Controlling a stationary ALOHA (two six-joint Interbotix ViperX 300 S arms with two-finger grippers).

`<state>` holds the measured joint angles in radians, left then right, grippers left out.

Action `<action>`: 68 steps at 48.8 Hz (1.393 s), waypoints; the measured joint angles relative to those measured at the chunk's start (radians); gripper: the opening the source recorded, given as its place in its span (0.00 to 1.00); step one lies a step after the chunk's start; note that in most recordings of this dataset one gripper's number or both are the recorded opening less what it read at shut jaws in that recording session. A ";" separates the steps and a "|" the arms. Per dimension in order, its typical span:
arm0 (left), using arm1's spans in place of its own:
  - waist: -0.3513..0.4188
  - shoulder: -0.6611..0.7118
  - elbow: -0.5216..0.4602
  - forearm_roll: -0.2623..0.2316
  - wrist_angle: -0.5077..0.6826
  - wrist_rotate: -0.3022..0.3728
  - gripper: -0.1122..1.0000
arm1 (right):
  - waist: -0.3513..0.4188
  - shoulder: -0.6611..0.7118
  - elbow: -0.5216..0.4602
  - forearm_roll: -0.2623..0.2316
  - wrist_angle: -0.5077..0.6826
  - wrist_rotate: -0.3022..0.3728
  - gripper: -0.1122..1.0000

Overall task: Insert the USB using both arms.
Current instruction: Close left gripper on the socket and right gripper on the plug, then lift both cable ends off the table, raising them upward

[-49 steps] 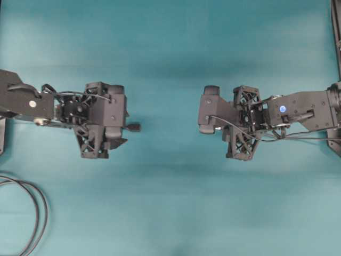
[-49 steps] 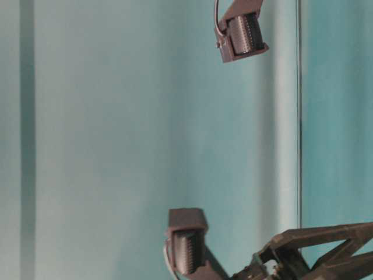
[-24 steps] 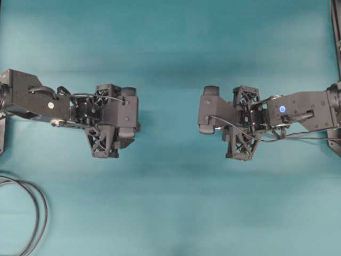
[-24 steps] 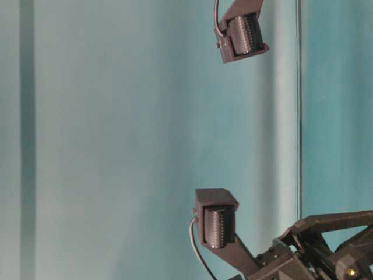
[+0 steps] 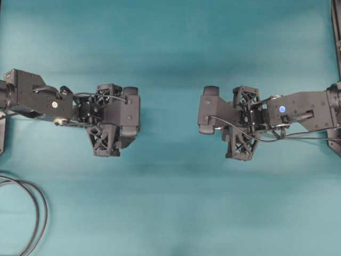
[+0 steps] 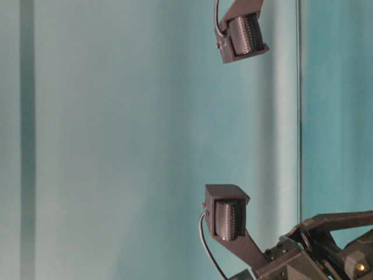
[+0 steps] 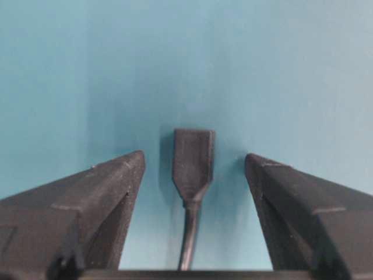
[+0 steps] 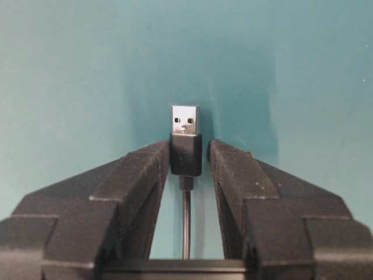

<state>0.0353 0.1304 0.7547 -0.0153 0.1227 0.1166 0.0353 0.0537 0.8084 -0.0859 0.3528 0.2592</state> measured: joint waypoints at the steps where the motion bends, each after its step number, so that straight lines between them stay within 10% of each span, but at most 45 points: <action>1: 0.000 0.002 -0.003 0.000 -0.002 0.000 0.78 | 0.000 0.000 0.002 0.000 0.000 -0.002 0.41; 13: 0.003 0.009 -0.009 0.000 0.002 0.002 0.72 | 0.000 0.000 0.000 0.000 0.000 0.000 0.41; 30: -0.012 0.009 -0.012 -0.002 0.009 0.127 0.19 | 0.000 -0.006 0.005 0.000 0.000 0.000 0.41; 68: -0.017 -0.104 -0.072 -0.005 0.262 0.110 0.18 | 0.023 -0.112 -0.029 0.002 0.144 -0.063 0.26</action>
<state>0.0184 0.0261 0.6826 -0.0199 0.3850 0.2270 0.0583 -0.0583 0.7793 -0.0844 0.4970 0.1963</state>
